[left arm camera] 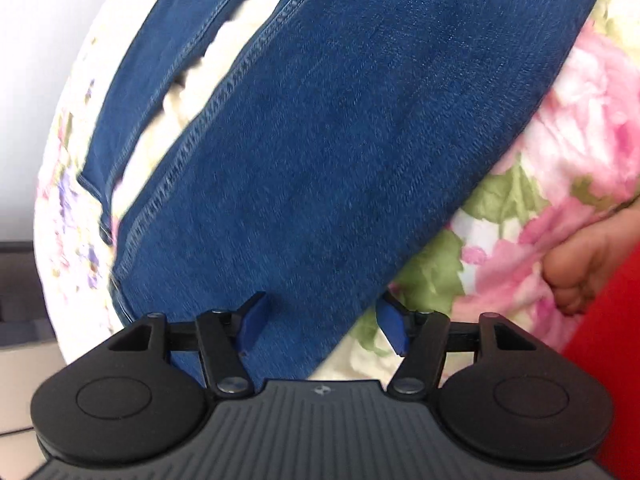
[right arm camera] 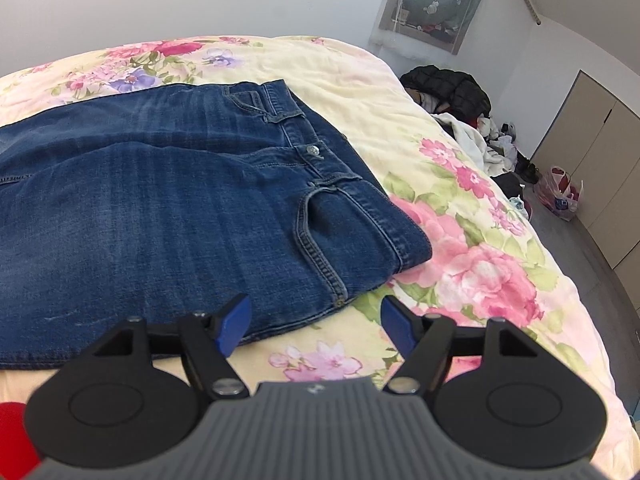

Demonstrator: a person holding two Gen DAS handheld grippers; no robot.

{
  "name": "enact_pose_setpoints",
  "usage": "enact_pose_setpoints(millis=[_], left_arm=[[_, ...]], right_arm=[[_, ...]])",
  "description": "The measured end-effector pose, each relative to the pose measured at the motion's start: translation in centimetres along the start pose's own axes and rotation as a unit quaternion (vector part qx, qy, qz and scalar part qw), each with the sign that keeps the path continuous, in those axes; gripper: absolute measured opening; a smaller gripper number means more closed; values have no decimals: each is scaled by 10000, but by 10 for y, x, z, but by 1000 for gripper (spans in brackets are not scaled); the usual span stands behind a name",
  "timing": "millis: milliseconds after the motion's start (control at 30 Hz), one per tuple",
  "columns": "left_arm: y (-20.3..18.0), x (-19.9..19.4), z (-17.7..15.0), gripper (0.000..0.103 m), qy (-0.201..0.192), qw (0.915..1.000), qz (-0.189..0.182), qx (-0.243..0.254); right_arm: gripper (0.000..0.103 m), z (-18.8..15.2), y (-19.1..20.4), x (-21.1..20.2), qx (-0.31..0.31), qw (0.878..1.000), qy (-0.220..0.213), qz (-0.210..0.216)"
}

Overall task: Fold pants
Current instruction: 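Grasp a jeans leg hem with left tool while right tool grasps the waistband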

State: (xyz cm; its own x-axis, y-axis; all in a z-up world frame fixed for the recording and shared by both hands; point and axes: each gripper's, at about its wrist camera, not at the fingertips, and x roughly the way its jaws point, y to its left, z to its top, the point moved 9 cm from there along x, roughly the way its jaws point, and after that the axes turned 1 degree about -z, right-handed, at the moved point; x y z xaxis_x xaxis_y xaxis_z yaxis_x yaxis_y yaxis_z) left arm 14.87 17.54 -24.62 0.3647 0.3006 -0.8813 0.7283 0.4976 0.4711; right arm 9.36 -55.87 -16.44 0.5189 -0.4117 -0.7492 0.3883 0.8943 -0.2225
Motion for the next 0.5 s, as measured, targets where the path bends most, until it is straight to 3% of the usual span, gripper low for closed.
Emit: enact_pose_setpoints(millis=[133, 200, 267, 367, 467, 500], left_arm=[[2, -11, 5, 43, -165, 9997, 129, -135], [5, -21, 7, 24, -288, 9988, 171, -362], [11, -34, 9, 12, -496, 9961, 207, -697], [27, -51, 20, 8, -893, 9855, 326, -1404], [44, -70, 22, 7, -1236, 9701, 287, -2070], [48, -75, 22, 6, -1320, 9649, 264, -2253]], right_arm=[[68, -3, 1, 5, -159, 9997, 38, 206], [68, -4, 5, 7, -394, 9987, -27, 334], [68, -5, 11, 8, -724, 9960, -146, 494], [57, -6, 20, 7, -1247, 9892, -287, 713], [42, -10, 27, 6, -1812, 9789, -371, 873], [41, -11, 29, 6, -2025, 9742, -410, 908]])
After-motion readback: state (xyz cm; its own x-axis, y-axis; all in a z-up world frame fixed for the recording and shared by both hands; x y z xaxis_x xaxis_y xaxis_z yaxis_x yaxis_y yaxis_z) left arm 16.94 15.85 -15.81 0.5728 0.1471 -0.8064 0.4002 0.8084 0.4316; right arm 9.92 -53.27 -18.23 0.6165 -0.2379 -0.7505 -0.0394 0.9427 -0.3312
